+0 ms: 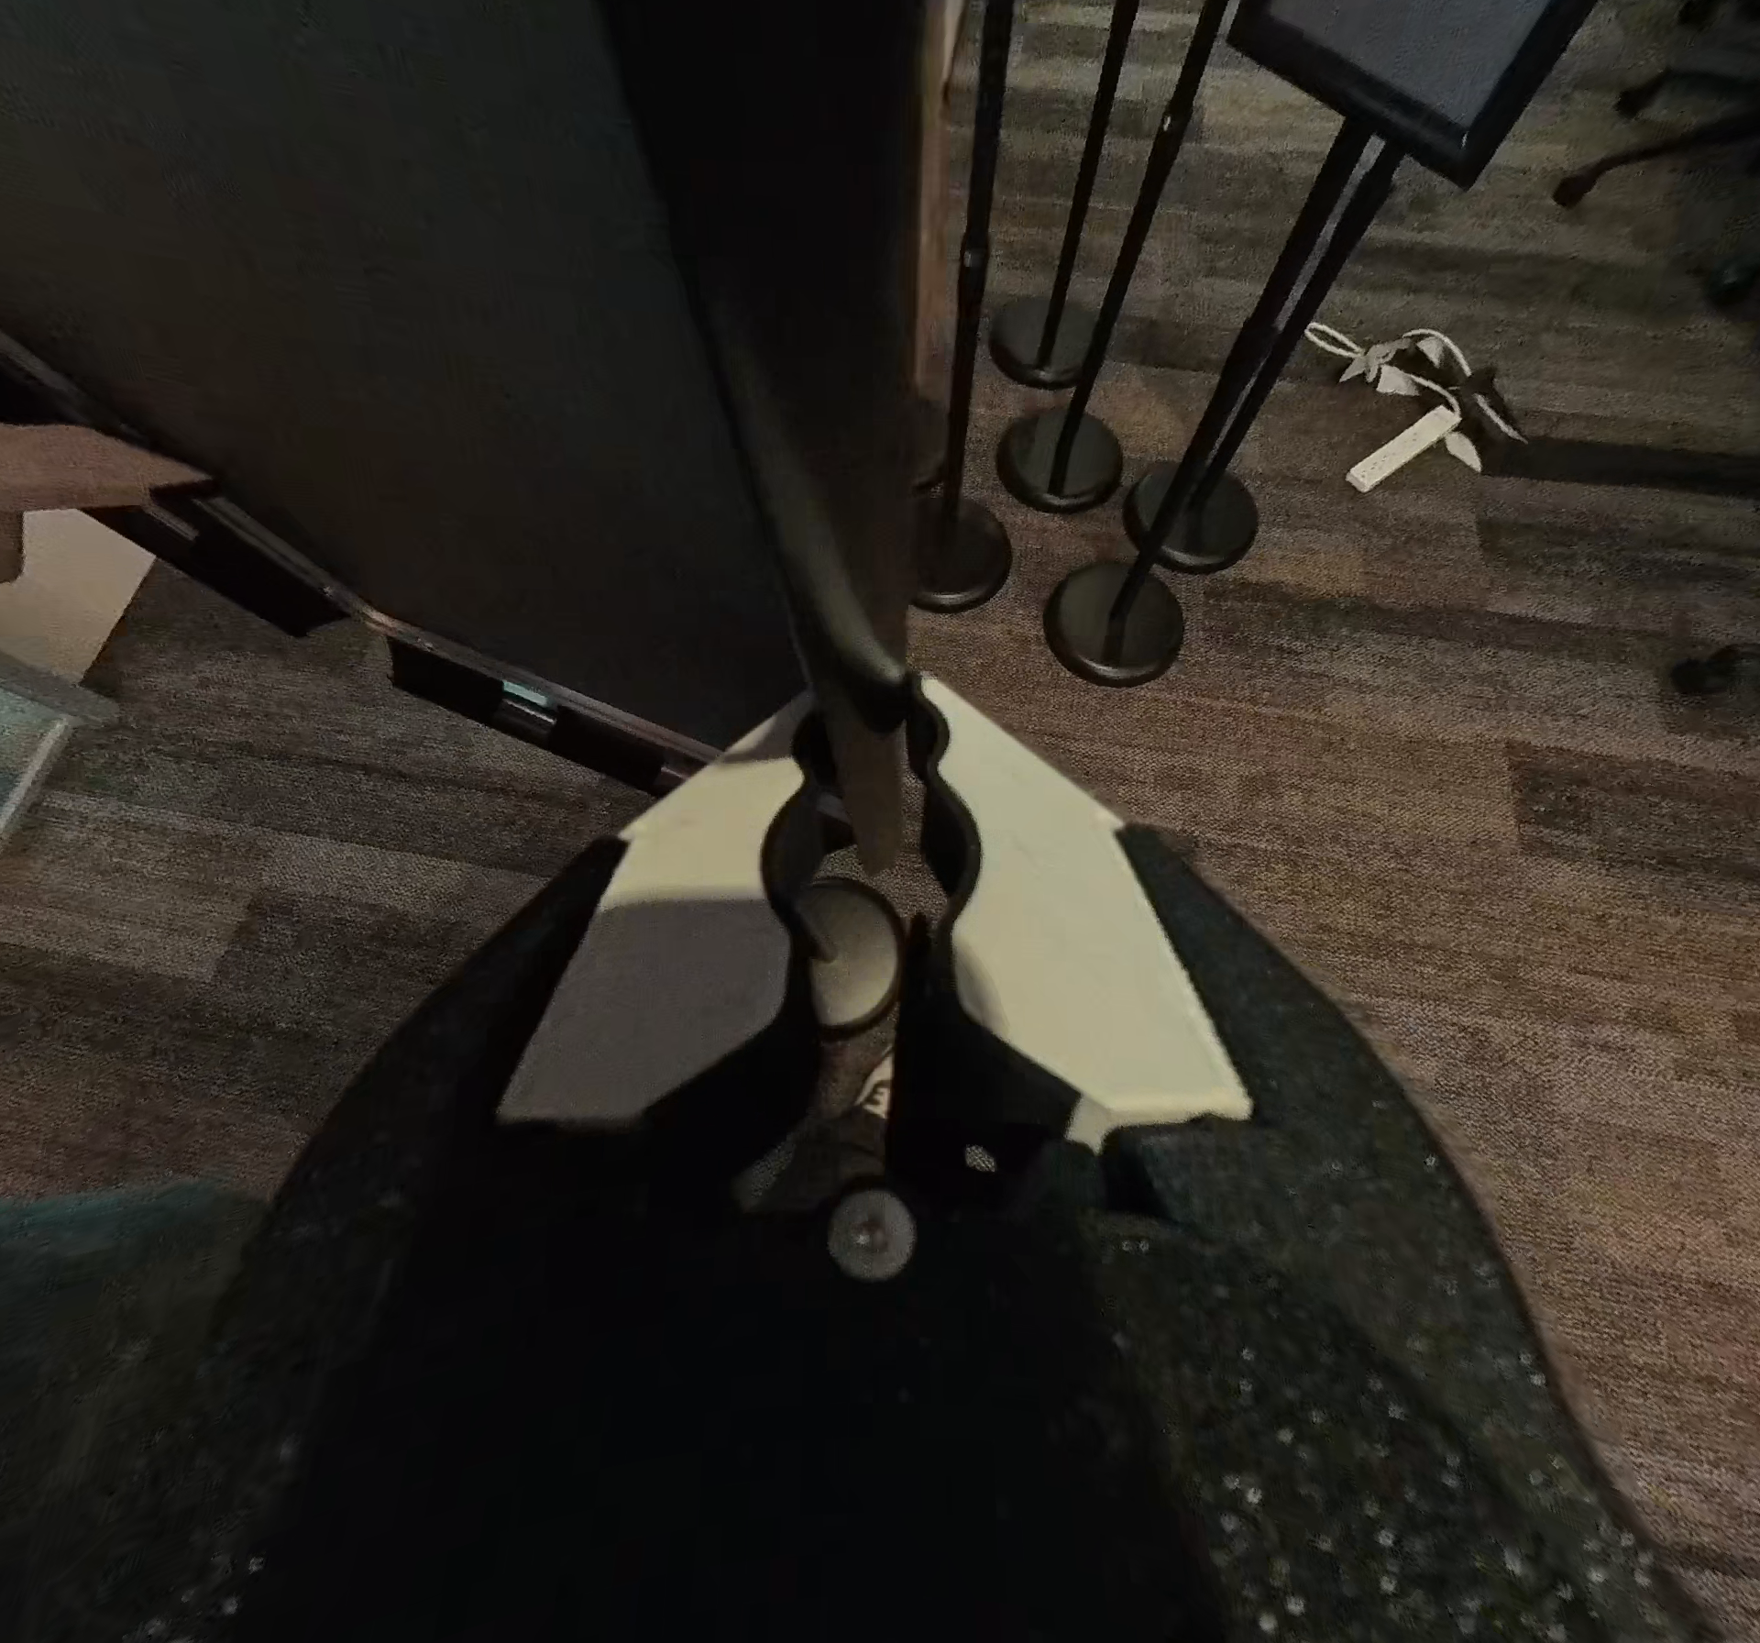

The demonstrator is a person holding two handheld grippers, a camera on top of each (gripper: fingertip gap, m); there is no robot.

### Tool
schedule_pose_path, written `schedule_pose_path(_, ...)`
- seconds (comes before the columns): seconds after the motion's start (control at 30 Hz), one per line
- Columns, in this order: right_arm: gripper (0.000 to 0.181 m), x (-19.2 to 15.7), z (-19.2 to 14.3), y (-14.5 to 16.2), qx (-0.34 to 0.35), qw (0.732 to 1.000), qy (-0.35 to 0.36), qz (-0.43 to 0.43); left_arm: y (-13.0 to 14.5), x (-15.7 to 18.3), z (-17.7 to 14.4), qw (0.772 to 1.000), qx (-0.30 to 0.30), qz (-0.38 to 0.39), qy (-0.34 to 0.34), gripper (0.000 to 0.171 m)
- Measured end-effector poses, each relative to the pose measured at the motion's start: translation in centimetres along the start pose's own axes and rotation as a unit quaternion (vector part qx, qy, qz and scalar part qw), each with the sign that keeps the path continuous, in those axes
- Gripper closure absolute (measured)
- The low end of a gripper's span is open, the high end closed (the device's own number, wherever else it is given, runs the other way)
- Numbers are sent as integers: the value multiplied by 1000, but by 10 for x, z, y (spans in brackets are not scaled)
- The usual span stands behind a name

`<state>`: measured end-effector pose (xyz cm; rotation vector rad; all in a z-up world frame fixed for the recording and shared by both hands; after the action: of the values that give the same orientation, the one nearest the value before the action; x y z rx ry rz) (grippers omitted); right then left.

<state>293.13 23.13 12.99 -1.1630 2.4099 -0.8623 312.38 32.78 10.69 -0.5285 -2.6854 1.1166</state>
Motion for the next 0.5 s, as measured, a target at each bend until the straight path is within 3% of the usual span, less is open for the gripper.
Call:
schedule_pose_path(0.13,166,-5,0,-1,6,1000,-27,-3,1,-2,-2,998,-15,-42,42,149)
schedule_pose_path(0.23,160,-15,-8,-1,21,994,-110,4,3,3,-6,995,-30,-59,80,148)
schedule_pose_path(0.37,149,-16,-52,7,55,983,-177,2,2,22,-13,982,-41,-99,158,140)
schedule_pose_path(0.43,139,-19,-81,2,74,974,-213,-20,3,27,-14,981,-44,-86,168,136)
schedule_pose_path(0.5,140,-21,-96,-4,51,966,-250,-34,4,27,-11,982,-44,-66,169,135)
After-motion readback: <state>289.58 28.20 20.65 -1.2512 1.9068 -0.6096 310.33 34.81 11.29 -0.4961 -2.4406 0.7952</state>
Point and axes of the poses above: each gripper's, where its closed fingertips meet, z out along the fingers, y out of its underside, x = y × z across the jaws, the point moved 1 cm from there along -z, back along the fingers, and after that the axes turned 14 degrees about -x, right-handed, at the moved point
